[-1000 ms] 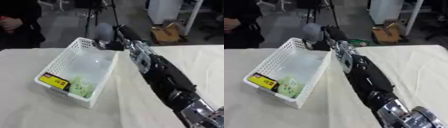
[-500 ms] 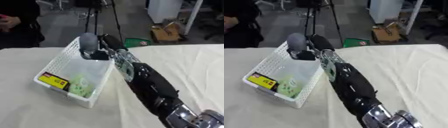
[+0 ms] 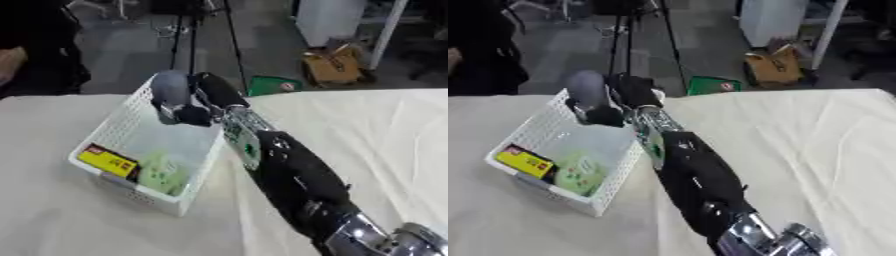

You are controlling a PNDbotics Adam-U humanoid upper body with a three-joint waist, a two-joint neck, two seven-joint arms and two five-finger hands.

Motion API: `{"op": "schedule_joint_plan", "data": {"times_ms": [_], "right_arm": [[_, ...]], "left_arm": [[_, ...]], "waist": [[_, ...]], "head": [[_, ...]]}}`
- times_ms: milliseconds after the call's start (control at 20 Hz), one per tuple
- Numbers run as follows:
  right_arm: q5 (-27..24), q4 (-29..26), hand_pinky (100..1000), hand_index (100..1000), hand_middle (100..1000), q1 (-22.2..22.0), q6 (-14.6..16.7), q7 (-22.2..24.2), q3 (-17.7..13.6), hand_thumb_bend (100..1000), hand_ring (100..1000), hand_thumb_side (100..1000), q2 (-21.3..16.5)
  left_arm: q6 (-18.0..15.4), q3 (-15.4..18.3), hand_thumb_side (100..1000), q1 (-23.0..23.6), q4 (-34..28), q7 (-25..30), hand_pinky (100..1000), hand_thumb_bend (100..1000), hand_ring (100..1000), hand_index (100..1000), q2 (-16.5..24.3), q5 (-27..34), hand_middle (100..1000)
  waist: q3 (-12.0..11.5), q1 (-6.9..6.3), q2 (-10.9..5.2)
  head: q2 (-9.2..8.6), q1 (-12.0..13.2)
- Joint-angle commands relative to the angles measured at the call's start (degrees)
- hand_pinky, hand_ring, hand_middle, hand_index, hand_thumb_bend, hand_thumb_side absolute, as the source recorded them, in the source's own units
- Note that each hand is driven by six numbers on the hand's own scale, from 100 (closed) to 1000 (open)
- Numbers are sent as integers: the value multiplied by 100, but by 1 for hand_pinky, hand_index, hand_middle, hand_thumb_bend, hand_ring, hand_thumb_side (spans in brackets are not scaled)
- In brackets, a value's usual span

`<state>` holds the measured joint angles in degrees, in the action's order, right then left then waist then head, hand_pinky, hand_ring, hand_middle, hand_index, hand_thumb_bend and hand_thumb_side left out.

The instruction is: Pick up objects on the table and place them in the box.

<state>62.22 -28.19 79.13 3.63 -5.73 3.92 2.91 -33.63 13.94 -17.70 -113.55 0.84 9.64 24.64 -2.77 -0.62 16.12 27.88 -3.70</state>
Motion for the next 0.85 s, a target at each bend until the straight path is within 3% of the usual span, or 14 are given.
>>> {"op": "schedule_joint_plan", "data": {"times_ms": [50,400,550,600,650,700,750,800,850], "right_arm": [[105,-70,978,1000,803,172,45,-12,-16,634,1000,1000,-7],[152,-146,984,1000,824,180,61,-49,-29,637,1000,1000,10],[-171,-681,962,1000,797,123,151,-270,0,573,990,1000,-68],[-330,-912,952,1000,785,95,172,-351,40,504,979,1000,-107],[-497,-1144,952,1000,785,62,179,-428,88,504,979,1000,-147],[-660,-1459,934,986,767,65,209,-568,130,206,951,1000,-201],[-856,-1907,934,986,767,30,257,-804,191,206,951,1000,-278],[-1042,-2287,921,967,755,-1,283,-991,264,100,929,1000,-343],[-1283,-2721,921,967,755,-42,346,-1198,335,100,929,1000,-423]], "left_arm": [[8,0,622,-64,-104,24,676,100,628,711,62,7,733],[5,-1,623,-75,-104,19,675,100,627,711,63,13,732],[-5,5,623,-80,-104,12,675,100,627,711,62,13,732],[-9,8,622,-79,-104,8,675,100,627,711,64,13,732],[-15,12,622,-79,-104,3,675,100,627,711,67,12,732],[-21,16,624,-77,-104,-5,675,100,628,713,70,12,734],[-29,23,624,-76,-104,-19,675,100,628,713,77,12,734],[-35,28,630,-74,-104,-35,676,100,634,725,83,12,745],[-45,33,630,-74,-104,-62,676,100,634,725,94,18,745]], "waist": [[-16,-17,-98],[-25,-16,-96],[-25,-25,-88],[-25,-28,-87],[-25,-30,-85],[-18,-36,-92],[-6,-39,-96],[7,-44,-107],[28,-50,-122]], "head": [[-64,-21],[-63,-15],[-51,3],[-46,12],[-41,20],[-13,36],[16,54],[51,72],[96,97]]}}
